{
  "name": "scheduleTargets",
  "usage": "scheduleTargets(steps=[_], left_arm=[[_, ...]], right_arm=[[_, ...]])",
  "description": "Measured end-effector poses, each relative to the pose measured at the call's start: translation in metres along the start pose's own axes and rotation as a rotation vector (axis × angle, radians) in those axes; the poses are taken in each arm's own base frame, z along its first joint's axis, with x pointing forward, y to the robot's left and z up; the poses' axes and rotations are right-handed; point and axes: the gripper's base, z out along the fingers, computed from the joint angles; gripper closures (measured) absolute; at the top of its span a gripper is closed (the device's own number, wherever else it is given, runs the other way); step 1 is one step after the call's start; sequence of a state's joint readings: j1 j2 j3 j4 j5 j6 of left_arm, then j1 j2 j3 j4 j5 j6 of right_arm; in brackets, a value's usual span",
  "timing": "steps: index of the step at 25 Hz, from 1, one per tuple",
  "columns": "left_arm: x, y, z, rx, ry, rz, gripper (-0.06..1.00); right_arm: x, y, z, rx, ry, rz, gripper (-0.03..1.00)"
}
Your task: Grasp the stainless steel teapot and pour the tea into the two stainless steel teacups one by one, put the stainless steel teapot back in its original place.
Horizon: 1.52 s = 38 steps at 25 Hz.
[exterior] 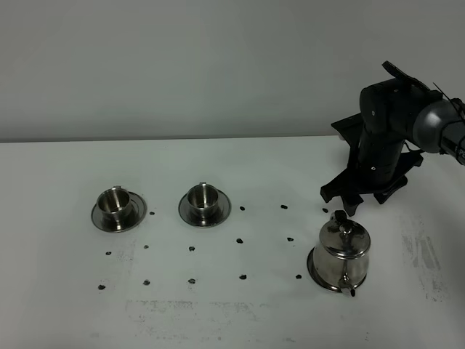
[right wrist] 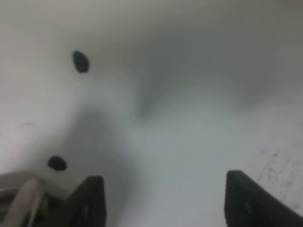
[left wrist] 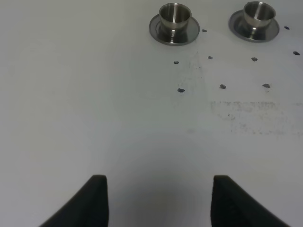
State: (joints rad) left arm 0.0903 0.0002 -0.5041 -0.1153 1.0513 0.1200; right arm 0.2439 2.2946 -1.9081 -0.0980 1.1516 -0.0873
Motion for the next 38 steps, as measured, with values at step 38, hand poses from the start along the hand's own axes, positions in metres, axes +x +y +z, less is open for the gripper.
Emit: scheduleTargets(steps=[38], left_arm=[[0.000,0.000,0.000,0.000,0.000,0.000,0.41]], right_arm=[[-0.005,0.066,0.013,-0.059,0.009,-0.141,0.42]])
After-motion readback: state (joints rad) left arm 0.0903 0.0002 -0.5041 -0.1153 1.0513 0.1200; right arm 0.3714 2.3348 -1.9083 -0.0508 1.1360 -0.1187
